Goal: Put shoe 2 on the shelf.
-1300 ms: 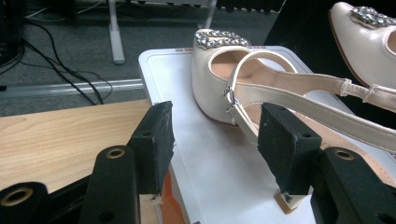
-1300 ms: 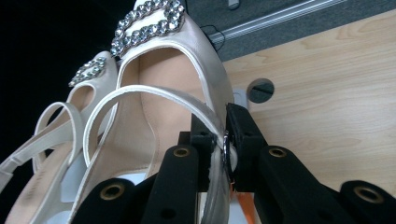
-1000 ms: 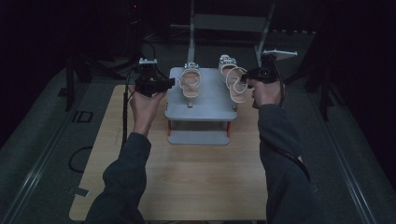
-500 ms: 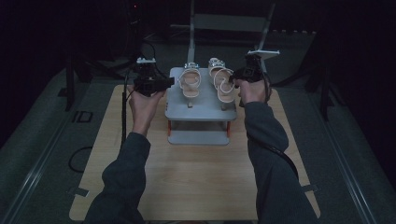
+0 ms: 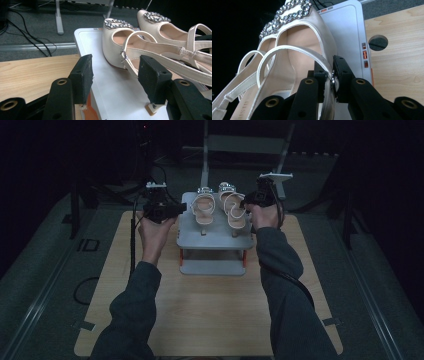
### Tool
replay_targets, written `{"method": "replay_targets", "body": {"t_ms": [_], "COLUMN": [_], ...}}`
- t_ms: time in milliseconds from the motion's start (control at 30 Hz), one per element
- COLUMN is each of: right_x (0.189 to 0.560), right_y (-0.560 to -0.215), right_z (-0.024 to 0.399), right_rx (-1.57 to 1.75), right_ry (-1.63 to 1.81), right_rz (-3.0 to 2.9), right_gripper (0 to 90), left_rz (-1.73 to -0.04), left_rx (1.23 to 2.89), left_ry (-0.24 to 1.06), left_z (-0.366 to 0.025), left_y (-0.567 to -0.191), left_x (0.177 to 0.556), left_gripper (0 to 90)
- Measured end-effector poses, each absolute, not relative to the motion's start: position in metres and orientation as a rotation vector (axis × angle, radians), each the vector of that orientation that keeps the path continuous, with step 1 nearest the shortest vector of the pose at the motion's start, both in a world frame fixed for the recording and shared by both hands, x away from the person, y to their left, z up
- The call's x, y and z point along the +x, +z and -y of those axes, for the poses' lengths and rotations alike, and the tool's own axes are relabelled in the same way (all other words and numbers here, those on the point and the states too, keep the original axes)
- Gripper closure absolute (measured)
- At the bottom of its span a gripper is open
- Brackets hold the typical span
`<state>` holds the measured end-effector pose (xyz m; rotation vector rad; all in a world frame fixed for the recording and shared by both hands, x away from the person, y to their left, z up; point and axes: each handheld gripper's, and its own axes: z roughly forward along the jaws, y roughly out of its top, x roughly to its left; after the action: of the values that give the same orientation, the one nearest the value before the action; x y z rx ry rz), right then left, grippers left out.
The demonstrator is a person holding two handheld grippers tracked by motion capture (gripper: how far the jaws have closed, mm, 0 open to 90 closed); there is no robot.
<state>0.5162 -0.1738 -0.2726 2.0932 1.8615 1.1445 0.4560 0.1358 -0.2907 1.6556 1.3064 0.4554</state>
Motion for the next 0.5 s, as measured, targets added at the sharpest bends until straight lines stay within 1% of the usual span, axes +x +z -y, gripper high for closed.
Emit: {"method": "replay_targets", "body": {"t_ms": [500], "right_x": [0.525], "right_y": [-0.277], "right_z": [0.16], "right_rx": [2.116], "right_ry": [1.103], "right_rz": [-1.866], "right_gripper": [82.2], "left_rz": [-1.307], "left_rx": [1.652], "left_ry": [0.449], "left_z": [-0.135], "left_y": [-0.291], "left_x": [0.457], "left_gripper": [45.9]}}
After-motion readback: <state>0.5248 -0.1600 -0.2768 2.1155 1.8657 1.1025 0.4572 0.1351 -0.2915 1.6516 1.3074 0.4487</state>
